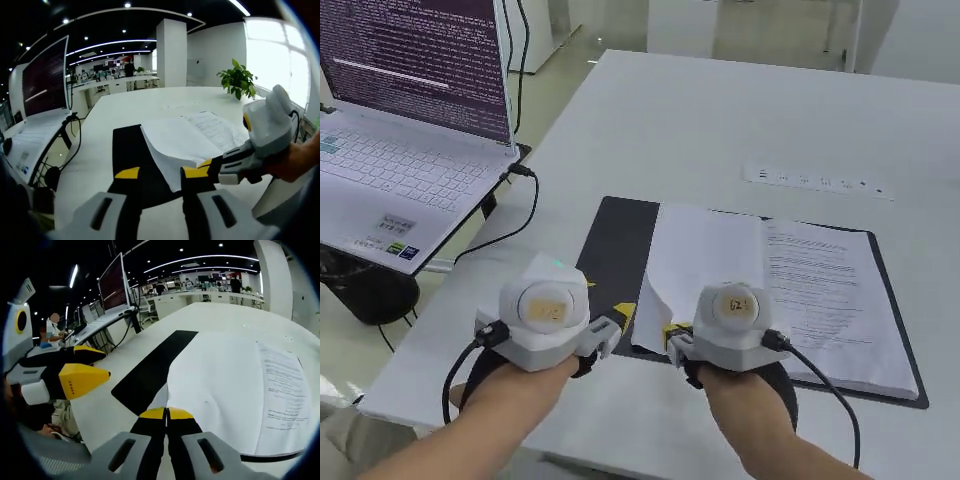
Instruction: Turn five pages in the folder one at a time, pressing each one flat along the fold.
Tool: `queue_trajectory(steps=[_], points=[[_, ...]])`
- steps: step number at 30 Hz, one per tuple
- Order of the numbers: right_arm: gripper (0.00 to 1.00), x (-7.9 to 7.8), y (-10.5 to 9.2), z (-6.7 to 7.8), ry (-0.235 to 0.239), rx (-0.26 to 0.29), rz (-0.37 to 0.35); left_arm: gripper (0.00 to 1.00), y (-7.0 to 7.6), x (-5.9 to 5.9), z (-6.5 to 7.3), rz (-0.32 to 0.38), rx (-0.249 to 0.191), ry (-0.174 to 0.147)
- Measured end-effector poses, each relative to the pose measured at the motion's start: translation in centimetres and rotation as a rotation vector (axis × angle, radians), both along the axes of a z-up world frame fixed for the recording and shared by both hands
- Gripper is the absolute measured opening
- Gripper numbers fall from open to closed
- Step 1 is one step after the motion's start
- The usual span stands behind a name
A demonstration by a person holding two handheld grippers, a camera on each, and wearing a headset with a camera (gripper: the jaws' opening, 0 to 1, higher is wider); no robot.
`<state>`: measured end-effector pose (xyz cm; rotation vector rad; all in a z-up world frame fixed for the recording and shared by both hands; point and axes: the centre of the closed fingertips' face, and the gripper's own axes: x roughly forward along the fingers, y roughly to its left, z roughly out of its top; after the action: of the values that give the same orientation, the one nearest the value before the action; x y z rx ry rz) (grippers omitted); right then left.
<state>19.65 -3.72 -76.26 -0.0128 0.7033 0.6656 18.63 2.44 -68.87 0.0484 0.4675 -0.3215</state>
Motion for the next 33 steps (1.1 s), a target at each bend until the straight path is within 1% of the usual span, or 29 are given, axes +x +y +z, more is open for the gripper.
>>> queue_trajectory(steps=[2,4,8,10,11,12,15,17,18,19,21,23,25,27,28,29,30,31,33], points=[[0.00,0.0,0.2,-0.4,0.009,-0.002,0.005,0.29,0.1,0.1,-0.4,0.003,-0.005,0.009],[0.00,0.0,0.3,-1.0,0.019,-0.009,0.007,0.29,0.0,0.1,-0.4,0.002,-0.009,0.017],[0.00,0.0,0.3,-1.9,0.043,-0.012,-0.002,0.29,-0.2,0.0,-1.3,-0.005,-0.009,0.041],[0.00,-0.1,0.4,-2.4,0.045,-0.015,-0.002,0.29,-0.3,0.1,-1.7,-0.003,-0.021,0.045],[0.00,-0.2,0.5,-2.5,0.046,-0.013,0.002,0.29,-0.3,-0.1,-1.9,-0.004,-0.016,0.056],[0.00,-0.2,0.7,-2.6,0.049,-0.004,0.003,0.29,-0.3,-0.1,-2.0,-0.005,-0.010,0.060],[0.00,-0.3,0.7,-2.7,0.055,0.020,-0.014,0.29,-0.2,-0.1,-2.4,0.000,-0.014,0.069],[0.00,-0.4,0.5,-2.7,0.057,0.026,-0.013,0.29,-0.2,0.0,-2.7,0.001,-0.010,0.078],[0.01,-0.4,0.6,-2.8,0.059,0.037,-0.012,0.29,-0.2,0.1,-2.9,0.003,-0.011,0.081],[0.02,-0.6,0.7,-2.7,0.058,0.053,-0.007,0.29,-0.2,0.2,-3.1,0.005,-0.011,0.087],[0.04,-0.9,0.8,-2.5,0.048,0.065,0.009,0.29,-0.4,0.3,-3.4,0.004,-0.009,0.094],[0.07,-1.3,1.1,-2.4,0.049,0.091,0.031,0.28,-0.7,0.6,-3.6,0.005,-0.014,0.095],[0.09,-1.6,1.1,-2.0,0.045,0.117,0.038,0.28,-1.3,0.9,-3.8,0.001,-0.015,0.100],[0.12,-1.7,0.8,-1.3,0.026,0.142,0.044,0.27,-2.0,1.3,-4.1,-0.009,-0.015,0.098],[0.13,-1.7,0.4,-0.7,0.011,0.162,0.043,0.26,-2.4,1.6,-4.3,-0.012,-0.018,0.098],[0.14,-1.6,-0.1,-0.4,0.000,0.168,0.041,0.26,-2.8,1.7,-4.3,-0.013,-0.020,0.099],[0.14,-1.3,-1.0,0.1,-0.015,0.173,0.029,0.26,-3.2,1.9,-4.4,-0.019,-0.022,0.097],[0.14,-1.1,-1.3,0.2,-0.018,0.175,0.022,0.25,-3.9,2.1,-4.7,-0.029,-0.021,0.093],[0.13,-0.2,-2.9,0.8,-0.043,0.194,-0.005,0.23,-5.0,2.4,-5.3,-0.050,-0.007,0.093]])
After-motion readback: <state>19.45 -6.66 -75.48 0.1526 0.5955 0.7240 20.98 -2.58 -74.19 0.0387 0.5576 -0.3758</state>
